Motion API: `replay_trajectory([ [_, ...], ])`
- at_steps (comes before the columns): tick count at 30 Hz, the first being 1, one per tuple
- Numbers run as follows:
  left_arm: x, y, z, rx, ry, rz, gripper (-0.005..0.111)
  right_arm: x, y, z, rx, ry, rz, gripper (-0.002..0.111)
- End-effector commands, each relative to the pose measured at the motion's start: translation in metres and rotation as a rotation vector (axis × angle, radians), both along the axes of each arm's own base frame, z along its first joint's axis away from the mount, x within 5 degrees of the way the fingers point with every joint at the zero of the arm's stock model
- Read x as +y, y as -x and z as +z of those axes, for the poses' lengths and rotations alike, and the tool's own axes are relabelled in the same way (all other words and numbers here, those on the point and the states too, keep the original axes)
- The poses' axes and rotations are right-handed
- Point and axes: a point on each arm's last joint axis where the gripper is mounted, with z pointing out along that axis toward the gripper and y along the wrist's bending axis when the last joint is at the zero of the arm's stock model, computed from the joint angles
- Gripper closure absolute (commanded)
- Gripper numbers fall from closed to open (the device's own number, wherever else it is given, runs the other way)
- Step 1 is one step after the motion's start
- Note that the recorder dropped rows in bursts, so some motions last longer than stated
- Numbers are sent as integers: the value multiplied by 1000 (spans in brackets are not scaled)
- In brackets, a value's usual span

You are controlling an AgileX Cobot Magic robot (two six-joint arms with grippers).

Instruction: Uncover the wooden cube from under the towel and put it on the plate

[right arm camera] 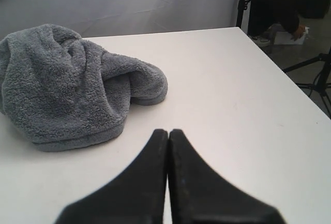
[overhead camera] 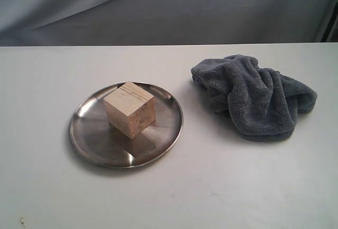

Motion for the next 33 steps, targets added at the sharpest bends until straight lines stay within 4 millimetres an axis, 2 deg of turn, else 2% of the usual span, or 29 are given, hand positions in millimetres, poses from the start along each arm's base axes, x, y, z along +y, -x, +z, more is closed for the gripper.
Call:
replay_trajectory([
  [1, 0, 0, -1, -7, 4, 2, 107, 0, 0, 0, -12, 7, 6, 108],
  [12, 0, 0, -1, -7, 4, 2, 107, 7, -1, 0, -13, 5, 139, 108],
  [33, 0, 0, -1, -7, 4, 2, 107, 7, -1, 0, -13, 1, 141, 108],
])
